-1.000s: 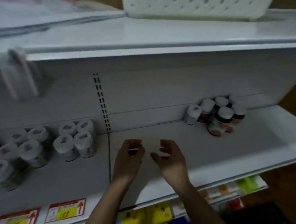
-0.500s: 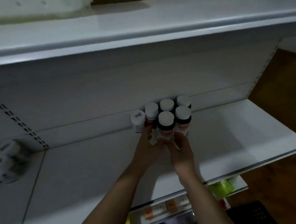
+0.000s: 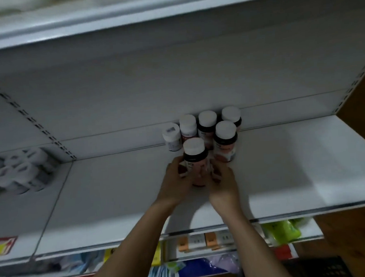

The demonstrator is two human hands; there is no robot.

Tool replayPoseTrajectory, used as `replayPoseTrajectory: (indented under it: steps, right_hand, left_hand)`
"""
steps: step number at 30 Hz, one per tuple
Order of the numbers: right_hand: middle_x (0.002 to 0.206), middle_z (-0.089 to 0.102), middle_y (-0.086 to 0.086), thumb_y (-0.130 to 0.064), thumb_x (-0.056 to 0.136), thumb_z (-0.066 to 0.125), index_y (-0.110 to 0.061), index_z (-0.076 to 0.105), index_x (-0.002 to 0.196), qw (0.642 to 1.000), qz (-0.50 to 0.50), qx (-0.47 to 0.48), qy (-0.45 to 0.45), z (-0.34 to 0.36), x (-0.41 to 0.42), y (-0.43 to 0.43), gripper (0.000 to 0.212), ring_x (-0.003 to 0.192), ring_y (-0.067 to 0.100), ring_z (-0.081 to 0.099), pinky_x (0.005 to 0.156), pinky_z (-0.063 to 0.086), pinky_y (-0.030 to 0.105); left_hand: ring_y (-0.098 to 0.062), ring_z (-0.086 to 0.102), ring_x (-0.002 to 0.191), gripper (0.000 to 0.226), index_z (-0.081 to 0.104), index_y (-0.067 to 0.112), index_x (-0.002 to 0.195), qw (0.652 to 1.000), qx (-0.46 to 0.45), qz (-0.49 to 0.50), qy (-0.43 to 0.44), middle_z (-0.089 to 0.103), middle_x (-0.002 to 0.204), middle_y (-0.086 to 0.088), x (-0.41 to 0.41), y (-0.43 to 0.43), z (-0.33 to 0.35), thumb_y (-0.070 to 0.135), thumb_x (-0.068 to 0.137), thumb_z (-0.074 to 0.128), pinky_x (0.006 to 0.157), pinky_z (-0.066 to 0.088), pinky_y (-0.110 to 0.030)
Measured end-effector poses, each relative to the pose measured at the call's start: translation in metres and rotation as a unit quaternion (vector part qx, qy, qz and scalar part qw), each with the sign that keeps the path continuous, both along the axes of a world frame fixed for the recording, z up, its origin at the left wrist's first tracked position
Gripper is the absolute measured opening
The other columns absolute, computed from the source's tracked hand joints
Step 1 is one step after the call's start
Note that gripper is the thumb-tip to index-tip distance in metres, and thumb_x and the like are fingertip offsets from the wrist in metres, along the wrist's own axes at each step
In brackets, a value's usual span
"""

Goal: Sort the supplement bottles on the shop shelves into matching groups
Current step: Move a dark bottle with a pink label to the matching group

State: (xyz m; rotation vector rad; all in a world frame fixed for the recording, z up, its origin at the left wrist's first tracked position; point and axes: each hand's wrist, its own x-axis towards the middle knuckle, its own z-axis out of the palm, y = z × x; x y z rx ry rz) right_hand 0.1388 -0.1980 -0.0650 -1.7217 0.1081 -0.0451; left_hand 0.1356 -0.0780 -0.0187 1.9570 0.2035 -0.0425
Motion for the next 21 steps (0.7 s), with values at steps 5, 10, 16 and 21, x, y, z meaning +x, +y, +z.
replayPoseTrajectory:
  steps: [5, 10, 16, 21]
  right_hand:
    - [0.102, 0.063, -0.019, -0.020, 0.091, 0.062, -0.039, 0.052, 0.109, 0.998, 0.062, 0.027, 0.004, 0.027, -0.055, 0.002, 0.027, 0.097, -0.005, 0.063, 0.070, 0.045, 0.001]
    - [0.121, 0.052, -0.032, -0.027, 0.090, 0.062, -0.052, 0.038, 0.135, 0.994, 0.103, 0.024, -0.017, 0.049, -0.123, 0.015, 0.056, 0.107, -0.016, 0.053, 0.079, 0.048, 0.003]
    - [0.119, 0.061, -0.025, -0.036, 0.085, 0.067, -0.048, 0.047, 0.133, 0.989, 0.138, 0.030, -0.040, 0.067, -0.200, 0.049, 0.053, 0.108, -0.001, 0.060, 0.089, 0.057, 0.037]
    - [0.126, 0.060, -0.022, -0.048, 0.076, 0.059, -0.051, 0.049, 0.129, 0.983, 0.167, 0.030, -0.074, 0.088, -0.268, 0.071, 0.054, 0.117, 0.006, 0.058, 0.095, 0.053, 0.045]
  left_hand:
    - [-0.001, 0.064, 0.085, 0.042, 0.053, 0.019, 0.108, 0.994, -0.083, 0.073, 0.016, 0.065, 0.099, 0.006, -0.056, 0.000, 0.014, 0.047, 0.081, 0.066, 0.060, 0.049, -0.011]
    - [-0.001, 0.067, 0.095, 0.053, 0.039, 0.032, 0.129, 0.990, -0.127, 0.042, -0.035, 0.063, 0.117, 0.003, -0.128, 0.014, 0.032, 0.047, 0.083, 0.060, 0.074, 0.056, -0.021]
    - [0.005, 0.064, 0.096, 0.070, 0.015, 0.057, 0.140, 0.981, -0.178, 0.017, -0.070, 0.055, 0.121, 0.023, -0.215, 0.051, 0.050, 0.009, 0.098, 0.045, 0.073, 0.050, -0.013]
    - [-0.003, 0.066, 0.093, 0.070, 0.023, 0.059, 0.137, 0.966, -0.232, 0.035, -0.105, 0.066, 0.111, 0.021, -0.286, 0.076, 0.060, 0.013, 0.091, 0.048, 0.075, 0.053, -0.020]
